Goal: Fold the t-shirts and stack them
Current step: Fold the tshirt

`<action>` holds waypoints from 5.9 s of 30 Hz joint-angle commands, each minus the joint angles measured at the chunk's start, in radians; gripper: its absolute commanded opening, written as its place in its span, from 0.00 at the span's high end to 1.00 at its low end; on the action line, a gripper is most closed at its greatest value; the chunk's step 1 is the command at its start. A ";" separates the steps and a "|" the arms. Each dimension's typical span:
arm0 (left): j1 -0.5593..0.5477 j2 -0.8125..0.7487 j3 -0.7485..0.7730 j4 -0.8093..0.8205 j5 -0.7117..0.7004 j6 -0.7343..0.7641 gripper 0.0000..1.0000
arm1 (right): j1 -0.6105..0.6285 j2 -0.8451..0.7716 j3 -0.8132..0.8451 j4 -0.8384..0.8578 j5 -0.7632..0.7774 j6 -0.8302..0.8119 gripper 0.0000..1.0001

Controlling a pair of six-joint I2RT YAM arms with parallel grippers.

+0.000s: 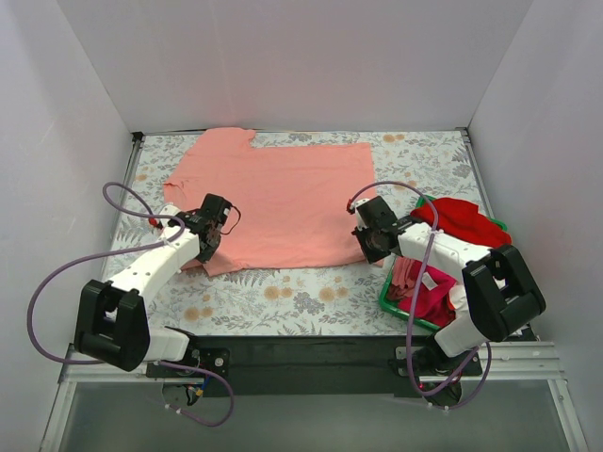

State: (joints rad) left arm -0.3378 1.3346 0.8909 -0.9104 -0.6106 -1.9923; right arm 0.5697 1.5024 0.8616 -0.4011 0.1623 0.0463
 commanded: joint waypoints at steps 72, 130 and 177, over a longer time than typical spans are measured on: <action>0.106 0.664 0.526 0.875 0.026 1.129 0.27 | -0.154 0.415 0.622 -0.051 0.186 -0.092 0.47; 0.218 -0.163 -0.172 0.446 0.397 0.289 0.09 | -0.110 -0.057 0.149 0.058 -0.190 0.078 0.02; 0.132 0.328 0.120 0.570 0.396 0.486 1.00 | -0.113 -0.192 0.045 0.058 -0.021 0.092 0.02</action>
State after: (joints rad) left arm -0.1944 1.6550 0.9642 -0.3573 -0.1947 -1.5490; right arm 0.4568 1.3170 0.9115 -0.3492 0.1284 0.1390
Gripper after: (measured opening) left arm 0.008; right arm 0.983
